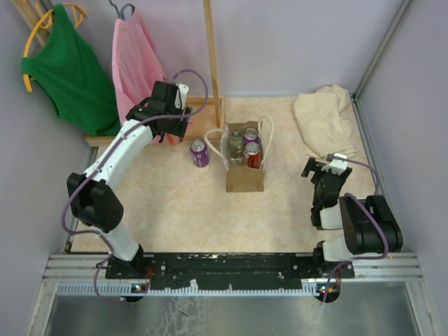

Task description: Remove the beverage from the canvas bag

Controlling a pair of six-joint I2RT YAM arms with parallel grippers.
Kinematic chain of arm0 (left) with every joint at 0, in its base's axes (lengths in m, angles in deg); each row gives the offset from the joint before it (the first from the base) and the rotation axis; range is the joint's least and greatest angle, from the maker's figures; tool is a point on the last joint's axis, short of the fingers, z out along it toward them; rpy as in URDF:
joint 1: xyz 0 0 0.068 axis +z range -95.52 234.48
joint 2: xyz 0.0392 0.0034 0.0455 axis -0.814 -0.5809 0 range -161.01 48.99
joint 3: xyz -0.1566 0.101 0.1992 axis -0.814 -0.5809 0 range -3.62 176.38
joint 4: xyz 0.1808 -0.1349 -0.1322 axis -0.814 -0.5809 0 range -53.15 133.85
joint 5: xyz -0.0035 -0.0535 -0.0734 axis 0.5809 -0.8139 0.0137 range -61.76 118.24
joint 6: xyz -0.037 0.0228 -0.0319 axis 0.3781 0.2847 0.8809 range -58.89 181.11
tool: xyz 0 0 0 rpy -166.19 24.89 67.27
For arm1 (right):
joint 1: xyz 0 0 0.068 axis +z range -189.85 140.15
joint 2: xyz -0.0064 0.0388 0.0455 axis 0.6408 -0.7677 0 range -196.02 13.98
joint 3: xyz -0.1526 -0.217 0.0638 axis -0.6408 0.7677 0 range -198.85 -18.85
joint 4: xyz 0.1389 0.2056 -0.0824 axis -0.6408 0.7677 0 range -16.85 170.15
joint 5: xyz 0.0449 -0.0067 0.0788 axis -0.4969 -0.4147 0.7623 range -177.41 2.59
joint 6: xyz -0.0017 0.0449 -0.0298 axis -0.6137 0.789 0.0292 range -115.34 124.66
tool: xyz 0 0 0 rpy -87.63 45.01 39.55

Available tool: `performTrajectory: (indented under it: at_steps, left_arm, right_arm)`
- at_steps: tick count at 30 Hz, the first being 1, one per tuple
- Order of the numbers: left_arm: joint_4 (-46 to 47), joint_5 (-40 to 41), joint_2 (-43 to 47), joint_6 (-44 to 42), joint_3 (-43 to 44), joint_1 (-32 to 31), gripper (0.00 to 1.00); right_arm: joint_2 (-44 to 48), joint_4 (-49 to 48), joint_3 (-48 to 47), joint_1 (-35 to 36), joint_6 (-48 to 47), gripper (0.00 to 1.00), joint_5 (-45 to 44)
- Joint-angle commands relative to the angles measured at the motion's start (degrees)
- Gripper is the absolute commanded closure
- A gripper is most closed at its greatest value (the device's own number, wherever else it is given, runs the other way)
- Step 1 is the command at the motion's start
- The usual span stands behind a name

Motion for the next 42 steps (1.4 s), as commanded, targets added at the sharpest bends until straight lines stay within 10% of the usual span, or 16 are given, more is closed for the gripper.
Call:
performTrajectory:
  at_steps: [1, 26, 30, 36, 42]
  left_arm:
    - [9.22, -1.86, 2.61, 4.31, -7.27, 1.76, 1.0]
    - [22.36, 0.4, -4.38, 12.01, -22.11, 4.09, 0.92]
    - [21.94, 1.21, -4.74, 12.01, -22.15, 4.08, 0.69]
    - [21.27, 0.39, -4.88, 12.3, -21.07, 4.09, 0.05]
    - [20.37, -0.7, -3.74, 12.26, -18.99, 4.09, 0.0]
  right_arm:
    - [-0.36, -2.42, -1.67, 0.42, -0.71, 0.01, -0.91]
    - [-0.36, -2.42, -1.68, 0.39, -0.69, 0.01, -0.87]
    - [-0.36, -2.4, -1.67, 0.4, -0.7, 0.01, -0.88]
    - [-0.35, -2.42, -1.74, 0.33, -0.69, 0.01, -0.91]
    - [-0.36, -2.42, -1.74, 0.4, -0.76, 0.01, -0.87]
